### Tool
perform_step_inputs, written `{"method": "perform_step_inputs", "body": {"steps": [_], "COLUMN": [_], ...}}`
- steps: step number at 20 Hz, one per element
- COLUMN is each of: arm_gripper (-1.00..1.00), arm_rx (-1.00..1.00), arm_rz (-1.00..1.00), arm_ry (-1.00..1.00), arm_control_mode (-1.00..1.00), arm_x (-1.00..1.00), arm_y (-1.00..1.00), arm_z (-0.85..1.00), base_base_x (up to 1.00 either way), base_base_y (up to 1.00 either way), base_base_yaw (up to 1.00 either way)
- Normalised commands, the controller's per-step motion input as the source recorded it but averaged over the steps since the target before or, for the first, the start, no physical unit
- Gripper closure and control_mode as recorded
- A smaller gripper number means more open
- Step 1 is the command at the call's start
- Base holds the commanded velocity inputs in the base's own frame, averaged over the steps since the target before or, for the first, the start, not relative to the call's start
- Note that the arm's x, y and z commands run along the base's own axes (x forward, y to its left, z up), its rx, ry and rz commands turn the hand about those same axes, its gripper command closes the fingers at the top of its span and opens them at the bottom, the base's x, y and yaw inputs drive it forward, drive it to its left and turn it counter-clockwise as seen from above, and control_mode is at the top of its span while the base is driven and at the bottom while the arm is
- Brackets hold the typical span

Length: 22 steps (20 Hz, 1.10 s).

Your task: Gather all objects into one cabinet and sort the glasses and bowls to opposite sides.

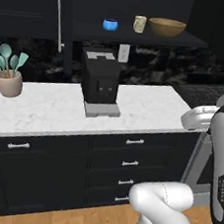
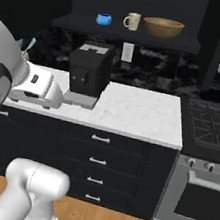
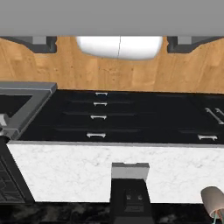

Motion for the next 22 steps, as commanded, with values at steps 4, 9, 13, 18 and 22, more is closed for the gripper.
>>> {"method": "perform_step_inputs", "body": {"steps": [4,9,13,18,22], "arm_gripper": [-1.00,-1.00,-1.00,-1.00,-1.00], "arm_rx": [0.00,0.00,0.00,0.00,0.00], "arm_rz": [0.00,0.00,0.00,0.00,0.00], "arm_ry": [0.00,0.00,0.00,0.00,0.00], "arm_control_mode": [1.00,1.00,1.00,1.00,1.00], "arm_x": [0.00,0.00,0.00,0.00,0.00], "arm_y": [0.00,0.00,0.00,0.00,0.00], "arm_z": [0.00,0.00,0.00,0.00,0.00], "base_base_x": [0.00,0.00,0.00,0.04,0.06], "base_base_y": [0.00,0.00,0.00,-0.01,-0.06], "base_base_yaw": [-0.75,-0.80,-0.71,-0.65,-0.61]}}
